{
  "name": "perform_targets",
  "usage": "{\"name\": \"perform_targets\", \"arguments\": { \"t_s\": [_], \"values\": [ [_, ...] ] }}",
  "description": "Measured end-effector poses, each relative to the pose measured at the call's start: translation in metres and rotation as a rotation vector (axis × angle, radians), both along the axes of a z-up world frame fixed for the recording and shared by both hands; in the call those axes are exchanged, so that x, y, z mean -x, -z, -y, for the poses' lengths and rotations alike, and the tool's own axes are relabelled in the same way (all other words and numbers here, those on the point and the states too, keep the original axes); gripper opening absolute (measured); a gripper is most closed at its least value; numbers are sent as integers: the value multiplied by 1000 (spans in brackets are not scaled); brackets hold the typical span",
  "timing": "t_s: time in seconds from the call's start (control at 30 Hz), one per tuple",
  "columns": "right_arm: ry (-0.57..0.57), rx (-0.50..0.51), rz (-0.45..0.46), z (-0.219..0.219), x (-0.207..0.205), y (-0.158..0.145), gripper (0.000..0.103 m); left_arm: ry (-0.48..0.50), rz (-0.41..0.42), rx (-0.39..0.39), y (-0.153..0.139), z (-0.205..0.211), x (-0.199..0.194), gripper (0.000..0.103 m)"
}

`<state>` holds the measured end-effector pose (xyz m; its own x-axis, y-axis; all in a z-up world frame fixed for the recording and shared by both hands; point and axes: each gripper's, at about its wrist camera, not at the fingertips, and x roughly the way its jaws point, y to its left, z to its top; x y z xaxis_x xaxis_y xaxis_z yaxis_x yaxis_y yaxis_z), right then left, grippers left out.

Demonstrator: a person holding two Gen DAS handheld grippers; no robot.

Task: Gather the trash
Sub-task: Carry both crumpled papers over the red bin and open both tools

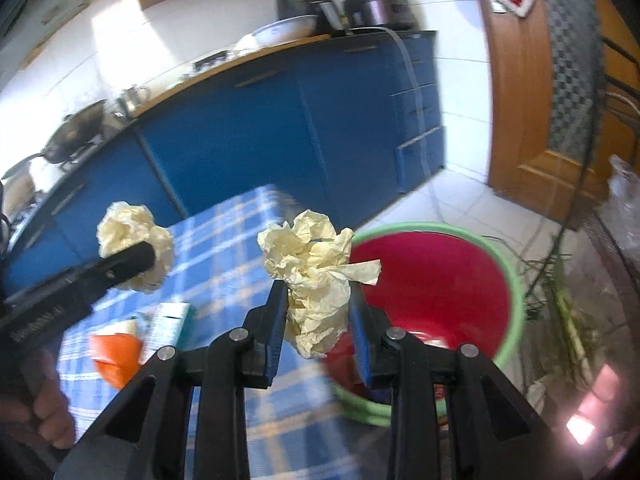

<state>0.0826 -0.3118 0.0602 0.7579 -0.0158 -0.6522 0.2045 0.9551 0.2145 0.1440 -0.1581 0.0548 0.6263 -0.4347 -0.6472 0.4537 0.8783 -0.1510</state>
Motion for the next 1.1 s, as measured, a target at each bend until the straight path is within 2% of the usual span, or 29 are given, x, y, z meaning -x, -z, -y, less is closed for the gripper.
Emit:
{"name": "perform_targets", "arguments": {
  "t_s": [0.27,0.33,0.37,0.4,0.5,0.6,0.73,0.83,1.1],
  "values": [
    [99,-9,-21,41,19,42,35,54,-51,-15,38,50,-2,41],
    [115,-27,-25,52,20,51,35,66,-59,-27,46,61,-2,41],
    [116,-67,-31,60,20,54,35,72,-61,-36,50,66,-2,41],
    [118,-96,-23,66,22,56,36,79,-63,-43,53,71,-2,41],
    [141,-56,-20,75,23,58,37,98,-67,-66,62,87,-3,41],
    [125,-91,-26,78,23,63,38,116,-66,-69,66,97,-4,44],
    [117,-106,-25,80,25,65,39,128,-77,-82,71,106,-4,53],
    [113,-119,-24,82,24,67,45,128,-74,-96,72,108,-3,60],
    [120,-135,-36,86,26,69,56,84,-86,-94,71,95,-4,62]
  ]
}}
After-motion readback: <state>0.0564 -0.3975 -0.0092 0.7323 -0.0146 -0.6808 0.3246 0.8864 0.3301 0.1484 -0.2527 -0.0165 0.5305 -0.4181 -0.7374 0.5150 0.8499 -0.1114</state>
